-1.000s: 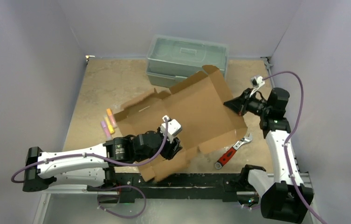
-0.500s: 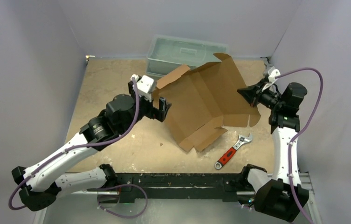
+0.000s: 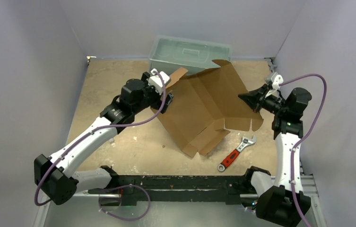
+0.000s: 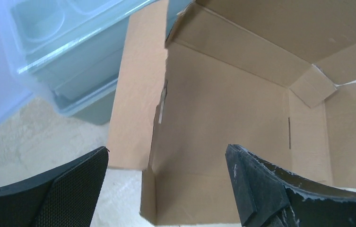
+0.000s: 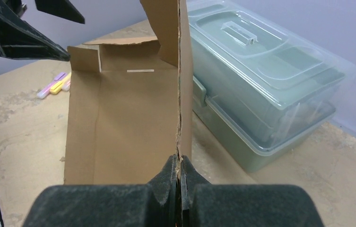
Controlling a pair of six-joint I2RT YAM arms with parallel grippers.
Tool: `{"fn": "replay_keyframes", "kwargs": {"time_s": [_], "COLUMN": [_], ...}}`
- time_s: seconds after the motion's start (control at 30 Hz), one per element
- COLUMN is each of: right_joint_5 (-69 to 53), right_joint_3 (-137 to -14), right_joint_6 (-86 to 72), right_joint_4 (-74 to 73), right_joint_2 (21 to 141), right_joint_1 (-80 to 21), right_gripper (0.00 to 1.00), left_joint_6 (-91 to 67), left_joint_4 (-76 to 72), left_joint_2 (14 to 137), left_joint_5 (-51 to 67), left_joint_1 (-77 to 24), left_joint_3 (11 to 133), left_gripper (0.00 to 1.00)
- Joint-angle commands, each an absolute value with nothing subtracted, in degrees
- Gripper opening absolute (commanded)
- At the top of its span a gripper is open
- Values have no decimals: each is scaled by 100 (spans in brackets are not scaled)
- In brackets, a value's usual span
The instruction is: Fold the paper box
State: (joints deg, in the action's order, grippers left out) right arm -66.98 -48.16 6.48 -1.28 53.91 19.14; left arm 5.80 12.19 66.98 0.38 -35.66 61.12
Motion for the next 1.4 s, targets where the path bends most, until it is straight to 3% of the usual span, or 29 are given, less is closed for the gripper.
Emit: {"fn": "replay_keyframes", "kwargs": {"time_s": [0.0,0.23,0.47,0.57,0.67,1.03,1.17,1.37], "right_joint_5": [-6956,-7020,-7084,-7087,-7047,-6106,-6167,-6712], "right_joint_3": [-4716,-4706,-4709,-4710,-4712,-5344,-5824,-6324], "right_joint_6": [614,521,475,461,433,1066,1776,2478], "right_joint_4": [170,211,228,232,237,-618,-1449,-2364], "right_joint_2": [5257,5321,5361,5370,5387,5819,6230,6797], "right_joint_1": [1949,1994,2014,2026,2039,2041,2032,1976], "right_gripper": [0,0,0,0,0,0,14,22], "left_joint_6": [1616,1945,2168,2173,2153,2332,2488,2492], "left_joint_4": [264,662,324,254,329,760,983,1020], "left_joint_2": [6957,7876,8104,8170,8167,7299,7157,7094], "left_joint_5": [550,-119,-693,-850,-928,-549,-288,-70], "left_joint_1": [-3542,-3489,-3480,-3480,-3480,-3480,-3476,-3478], "left_joint_3": [6131,6699,6635,6697,6821,7031,7110,7149], "left_gripper": [94,70,53,21,0,0,0,0]}}
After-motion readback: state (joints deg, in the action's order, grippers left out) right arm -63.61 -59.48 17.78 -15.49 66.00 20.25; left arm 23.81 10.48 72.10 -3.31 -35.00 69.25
